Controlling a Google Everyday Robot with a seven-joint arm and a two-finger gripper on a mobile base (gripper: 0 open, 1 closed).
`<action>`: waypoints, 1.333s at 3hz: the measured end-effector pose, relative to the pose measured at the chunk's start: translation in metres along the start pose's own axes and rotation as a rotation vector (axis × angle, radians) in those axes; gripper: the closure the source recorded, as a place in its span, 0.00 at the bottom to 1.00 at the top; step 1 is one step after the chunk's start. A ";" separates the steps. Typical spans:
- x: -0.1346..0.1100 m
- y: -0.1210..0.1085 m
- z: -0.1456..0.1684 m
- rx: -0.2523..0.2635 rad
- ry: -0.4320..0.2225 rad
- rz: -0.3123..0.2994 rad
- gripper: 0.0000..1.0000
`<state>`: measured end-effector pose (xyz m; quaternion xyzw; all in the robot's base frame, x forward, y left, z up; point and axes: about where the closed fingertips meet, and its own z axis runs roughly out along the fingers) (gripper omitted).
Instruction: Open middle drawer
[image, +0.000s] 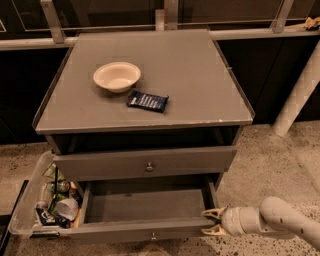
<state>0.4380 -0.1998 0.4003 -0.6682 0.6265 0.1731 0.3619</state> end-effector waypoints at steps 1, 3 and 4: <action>0.001 0.013 -0.002 -0.008 -0.002 0.003 1.00; -0.001 0.012 -0.003 -0.008 -0.002 0.003 0.55; -0.001 0.012 -0.003 -0.008 -0.002 0.003 0.32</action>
Offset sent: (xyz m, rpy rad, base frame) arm -0.3752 -0.0876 -0.0509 0.0628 0.2188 -0.0117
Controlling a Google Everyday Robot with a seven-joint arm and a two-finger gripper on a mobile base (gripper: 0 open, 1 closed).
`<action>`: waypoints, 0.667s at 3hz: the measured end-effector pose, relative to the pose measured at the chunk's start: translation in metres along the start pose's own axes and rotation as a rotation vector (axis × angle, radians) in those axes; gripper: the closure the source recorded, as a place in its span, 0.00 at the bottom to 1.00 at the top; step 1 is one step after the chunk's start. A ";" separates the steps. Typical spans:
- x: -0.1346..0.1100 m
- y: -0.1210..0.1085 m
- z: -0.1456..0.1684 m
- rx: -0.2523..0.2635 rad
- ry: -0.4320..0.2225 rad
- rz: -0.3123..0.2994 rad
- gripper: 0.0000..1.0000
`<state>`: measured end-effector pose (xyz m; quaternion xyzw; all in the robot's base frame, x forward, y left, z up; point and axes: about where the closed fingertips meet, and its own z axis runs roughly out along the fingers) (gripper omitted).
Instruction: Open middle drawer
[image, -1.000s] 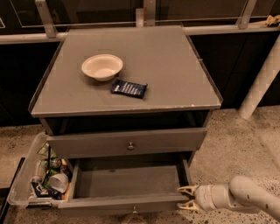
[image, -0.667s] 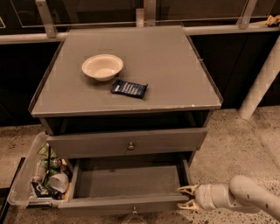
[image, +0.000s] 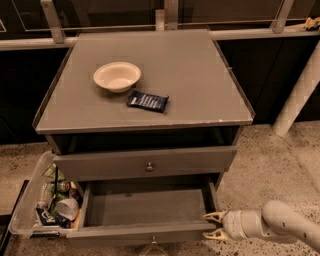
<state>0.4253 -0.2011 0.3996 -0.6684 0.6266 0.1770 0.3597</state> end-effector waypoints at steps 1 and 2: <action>0.000 0.000 0.000 0.000 0.000 0.000 0.08; 0.005 0.024 0.004 -0.019 -0.059 -0.001 0.00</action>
Offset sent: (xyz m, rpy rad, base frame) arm -0.0575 -0.0053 -0.0303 0.1377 0.0249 0.0708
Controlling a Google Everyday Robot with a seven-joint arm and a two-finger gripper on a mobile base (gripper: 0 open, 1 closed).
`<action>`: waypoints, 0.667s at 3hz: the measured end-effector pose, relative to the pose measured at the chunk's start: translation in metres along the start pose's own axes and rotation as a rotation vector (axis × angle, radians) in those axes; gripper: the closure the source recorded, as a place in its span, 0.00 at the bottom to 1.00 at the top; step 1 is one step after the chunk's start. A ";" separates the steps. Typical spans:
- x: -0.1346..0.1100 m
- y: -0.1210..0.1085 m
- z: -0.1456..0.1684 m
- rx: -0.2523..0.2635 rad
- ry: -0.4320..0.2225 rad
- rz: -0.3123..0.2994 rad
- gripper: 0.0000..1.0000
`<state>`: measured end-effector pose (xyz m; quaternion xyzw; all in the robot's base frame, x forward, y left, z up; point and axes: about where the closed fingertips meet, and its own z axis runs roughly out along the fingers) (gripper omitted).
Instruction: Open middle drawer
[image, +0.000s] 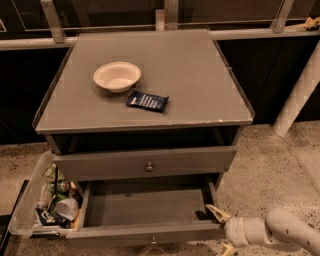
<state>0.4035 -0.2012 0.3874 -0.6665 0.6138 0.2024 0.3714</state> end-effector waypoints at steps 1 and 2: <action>-0.001 0.002 -0.001 -0.002 -0.005 0.000 0.18; -0.001 0.005 -0.002 -0.009 -0.009 -0.002 0.41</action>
Offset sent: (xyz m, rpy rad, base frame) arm -0.1270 -0.0055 -0.0732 0.0503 0.0499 0.1198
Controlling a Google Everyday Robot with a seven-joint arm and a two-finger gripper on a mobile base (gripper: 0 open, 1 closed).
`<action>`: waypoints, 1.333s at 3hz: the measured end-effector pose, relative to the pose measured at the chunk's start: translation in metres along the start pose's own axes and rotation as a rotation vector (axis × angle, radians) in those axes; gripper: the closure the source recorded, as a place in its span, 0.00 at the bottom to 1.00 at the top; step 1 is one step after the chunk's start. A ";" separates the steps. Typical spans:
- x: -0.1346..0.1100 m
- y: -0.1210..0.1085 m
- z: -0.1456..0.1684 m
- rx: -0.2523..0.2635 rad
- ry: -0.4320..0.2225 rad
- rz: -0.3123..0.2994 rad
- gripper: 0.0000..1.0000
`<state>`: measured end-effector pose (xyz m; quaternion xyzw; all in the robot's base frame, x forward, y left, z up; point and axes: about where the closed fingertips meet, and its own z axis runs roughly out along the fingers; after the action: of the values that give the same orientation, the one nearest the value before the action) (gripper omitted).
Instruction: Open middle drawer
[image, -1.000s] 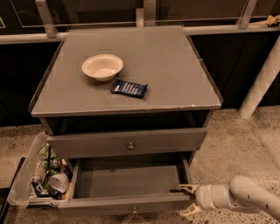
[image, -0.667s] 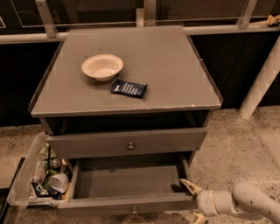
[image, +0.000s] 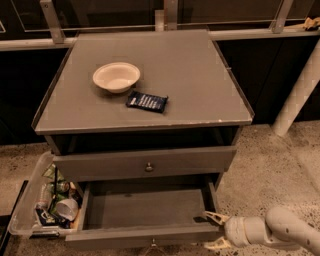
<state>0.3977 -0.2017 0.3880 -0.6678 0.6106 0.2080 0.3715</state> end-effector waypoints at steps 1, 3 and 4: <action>-0.001 -0.010 -0.001 0.000 0.000 0.000 0.64; -0.005 -0.016 -0.004 0.000 0.000 0.000 1.00; -0.003 -0.007 -0.006 -0.001 0.000 0.001 1.00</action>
Offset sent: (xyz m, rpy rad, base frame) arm -0.1929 -0.0155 -0.0801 -0.0440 0.0313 0.1549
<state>0.4031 -0.2037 0.3958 -0.6675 0.6109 0.2086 0.3711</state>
